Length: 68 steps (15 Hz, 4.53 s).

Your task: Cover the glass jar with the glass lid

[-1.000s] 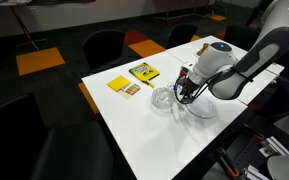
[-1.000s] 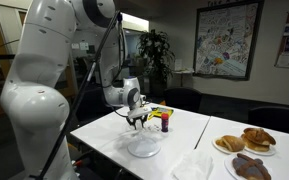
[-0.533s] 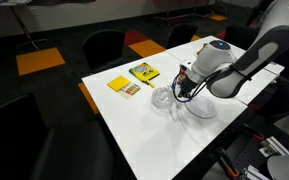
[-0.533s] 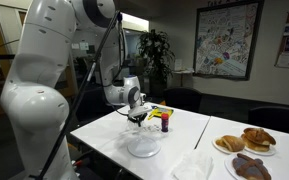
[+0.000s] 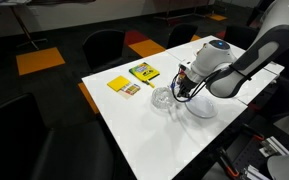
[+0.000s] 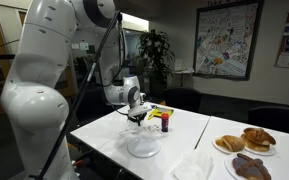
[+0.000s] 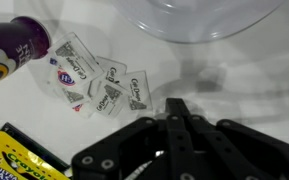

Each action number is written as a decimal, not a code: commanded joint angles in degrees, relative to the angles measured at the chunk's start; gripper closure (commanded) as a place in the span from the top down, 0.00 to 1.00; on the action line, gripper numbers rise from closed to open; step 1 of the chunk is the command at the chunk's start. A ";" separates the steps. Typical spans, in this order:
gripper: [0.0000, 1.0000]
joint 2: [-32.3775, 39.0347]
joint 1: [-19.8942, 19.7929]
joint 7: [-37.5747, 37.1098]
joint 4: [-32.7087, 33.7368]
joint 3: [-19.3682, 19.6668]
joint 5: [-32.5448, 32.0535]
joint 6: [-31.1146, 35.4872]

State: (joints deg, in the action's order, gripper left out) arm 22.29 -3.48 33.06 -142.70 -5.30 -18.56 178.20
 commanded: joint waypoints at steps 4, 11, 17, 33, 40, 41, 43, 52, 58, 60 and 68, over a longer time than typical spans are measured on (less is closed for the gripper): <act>0.00 -0.15 -1.48 0.16 0.17 -1.34 -1.37 0.32; 0.00 -0.89 -0.90 -0.04 -0.01 -1.03 -1.63 0.39; 0.00 -2.78 -0.40 -0.16 -0.23 -0.50 -2.08 0.57; 0.00 -0.98 -0.84 -0.32 -0.26 -0.69 -3.40 7.39; 0.00 0.50 -1.83 -0.60 -0.25 -1.75 -4.82 9.49; 0.00 0.67 -1.95 -0.58 -0.22 -1.86 -5.10 9.79; 0.00 0.96 -1.86 -0.66 -0.21 -1.70 -5.60 10.57; 0.00 1.01 -0.79 -1.22 -0.44 -0.32 -6.99 11.96; 0.00 -4.03 -4.44 -0.15 -1.89 -4.31 -6.11 4.84; 0.00 -5.48 -10.60 1.07 -2.50 -11.08 -5.33 2.71; 0.00 -11.14 -33.07 9.11 -1.75 -37.15 4.53 -6.17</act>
